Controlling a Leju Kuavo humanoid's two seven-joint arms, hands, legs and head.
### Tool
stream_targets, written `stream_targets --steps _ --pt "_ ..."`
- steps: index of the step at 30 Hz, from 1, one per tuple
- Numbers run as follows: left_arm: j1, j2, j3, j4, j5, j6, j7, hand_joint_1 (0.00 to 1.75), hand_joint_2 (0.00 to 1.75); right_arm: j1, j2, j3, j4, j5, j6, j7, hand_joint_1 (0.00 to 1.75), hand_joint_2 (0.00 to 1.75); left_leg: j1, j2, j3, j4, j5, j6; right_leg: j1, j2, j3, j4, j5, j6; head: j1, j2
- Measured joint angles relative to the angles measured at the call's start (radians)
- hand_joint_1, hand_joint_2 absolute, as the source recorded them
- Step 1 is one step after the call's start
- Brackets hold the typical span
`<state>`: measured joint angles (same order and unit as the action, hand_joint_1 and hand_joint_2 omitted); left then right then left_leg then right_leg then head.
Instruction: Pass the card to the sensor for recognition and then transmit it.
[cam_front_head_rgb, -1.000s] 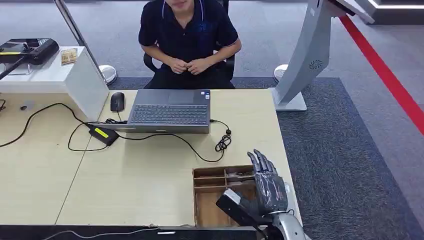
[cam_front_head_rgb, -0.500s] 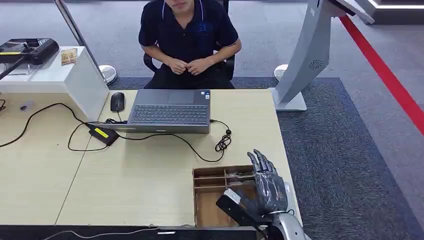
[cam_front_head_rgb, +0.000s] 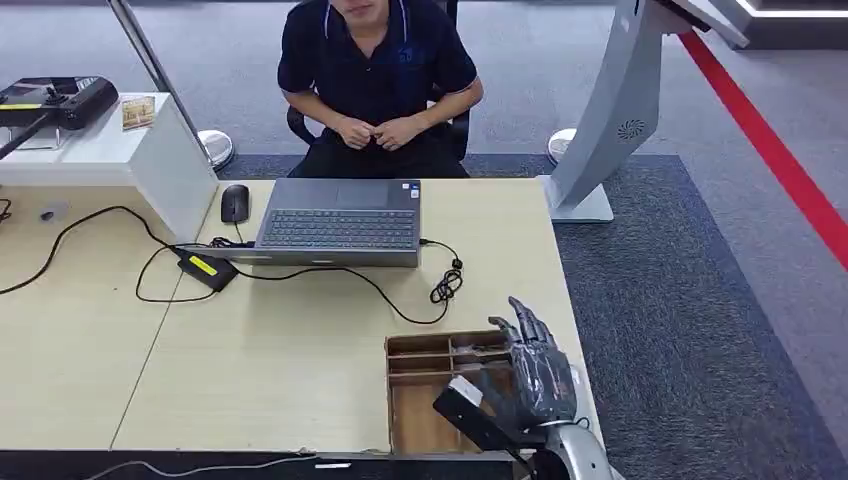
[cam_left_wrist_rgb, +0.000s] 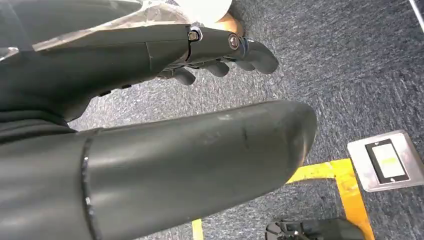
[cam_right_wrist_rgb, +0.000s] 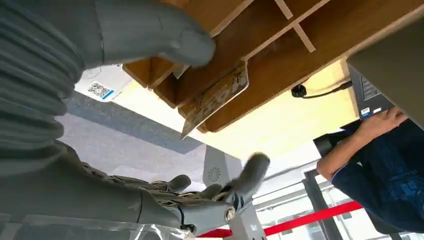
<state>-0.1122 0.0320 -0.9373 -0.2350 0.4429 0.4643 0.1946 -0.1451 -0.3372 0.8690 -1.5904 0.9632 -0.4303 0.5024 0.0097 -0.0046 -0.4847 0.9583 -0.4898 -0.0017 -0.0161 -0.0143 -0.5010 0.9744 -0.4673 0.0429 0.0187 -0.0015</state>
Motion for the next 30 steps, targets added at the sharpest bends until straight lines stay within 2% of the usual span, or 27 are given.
stream_targets --steps 4,12,14,20,21,22,23,25,26,27,30 --pt "0.0 0.0 0.0 0.0 0.0 0.0 0.0 0.0 0.0 0.0 0.0 -0.001 0.0 0.0 0.0 0.0 0.68 1.75 0.0 0.0 0.0 0.0 0.0 0.0 0.0 0.0 0.0 0.0 0.0 0.0 0.0 0.0" --pt "0.0 0.0 0.0 0.0 0.0 0.0 0.0 0.0 0.0 0.0 0.0 -0.004 0.0 0.0 0.0 0.0 0.61 1.75 0.0 0.0 0.0 0.0 0.0 0.0 0.0 0.0 0.0 0.0 0.0 0.0 0.0 0.0" --pt "0.0 0.0 0.0 0.0 0.0 0.0 0.0 0.0 0.0 0.0 0.0 -0.005 0.0 0.0 0.0 0.0 0.66 1.75 0.0 0.0 0.0 0.0 0.0 0.0 0.0 0.0 0.0 0.0 0.0 0.0 0.0 0.0" --pt "0.0 0.0 0.0 0.0 0.0 0.0 0.0 0.0 0.0 0.0 0.0 -0.005 0.0 0.0 0.0 0.0 0.61 1.75 0.0 0.0 0.0 0.0 0.0 0.0 0.0 0.0 0.0 0.0 0.0 0.0 0.0 0.0" --pt "0.0 0.0 0.0 0.0 0.0 0.0 0.0 0.0 0.0 0.0 0.0 -0.005 0.0 0.0 0.0 0.0 0.54 1.75 0.0 0.0 0.0 0.0 0.0 0.0 0.0 0.0 0.0 0.0 0.0 0.0 0.0 0.0" --pt "0.0 0.0 0.0 0.0 0.0 0.0 0.0 0.0 0.0 0.0 0.0 -0.005 0.0 0.0 0.0 0.0 0.54 1.75 0.0 0.0 0.0 0.0 0.0 0.0 0.0 0.0 0.0 0.0 0.0 0.0 0.0 0.0" --pt "0.0 0.0 0.0 0.0 0.0 0.0 0.0 0.0 0.0 0.0 0.0 -0.005 0.0 0.0 0.001 0.0 0.61 1.75 0.0 0.0 0.0 0.0 0.0 0.0 0.0 0.0 0.0 0.0 0.0 0.0 0.0 0.0" --pt "0.0 0.0 0.0 0.0 0.0 0.0 0.0 0.0 0.0 0.0 0.0 -0.005 0.0 -0.002 0.001 -0.001 0.59 1.75 0.0 0.0 0.0 0.0 0.0 0.0 0.0 0.0 0.0 0.0 0.0 0.0 0.0 0.0" --pt "0.0 0.0 0.0 0.0 0.0 0.0 0.0 0.0 0.0 0.0 0.001 -0.005 0.0 -0.003 0.002 -0.002 0.66 1.75 0.0 0.0 0.0 0.0 0.0 0.0 0.0 0.0 0.0 0.0 0.0 0.0 0.0 0.0" --pt "0.0 0.0 0.0 0.0 0.0 0.0 0.0 0.0 0.0 0.0 0.002 -0.005 0.0 -0.004 0.003 -0.003 0.59 1.75 0.0 0.0 0.0 0.0 0.0 0.0 0.0 0.0 0.0 0.0 0.0 0.0 0.0 0.0" --pt "0.0 0.0 0.0 0.0 0.001 0.0 0.0 0.0 0.0 0.0 0.003 -0.005 0.0 -0.006 0.003 -0.006 0.61 1.75 0.0 0.0 0.0 0.0 0.0 0.0 0.0 0.0 0.0 0.0 0.0 0.0 0.0 0.0"
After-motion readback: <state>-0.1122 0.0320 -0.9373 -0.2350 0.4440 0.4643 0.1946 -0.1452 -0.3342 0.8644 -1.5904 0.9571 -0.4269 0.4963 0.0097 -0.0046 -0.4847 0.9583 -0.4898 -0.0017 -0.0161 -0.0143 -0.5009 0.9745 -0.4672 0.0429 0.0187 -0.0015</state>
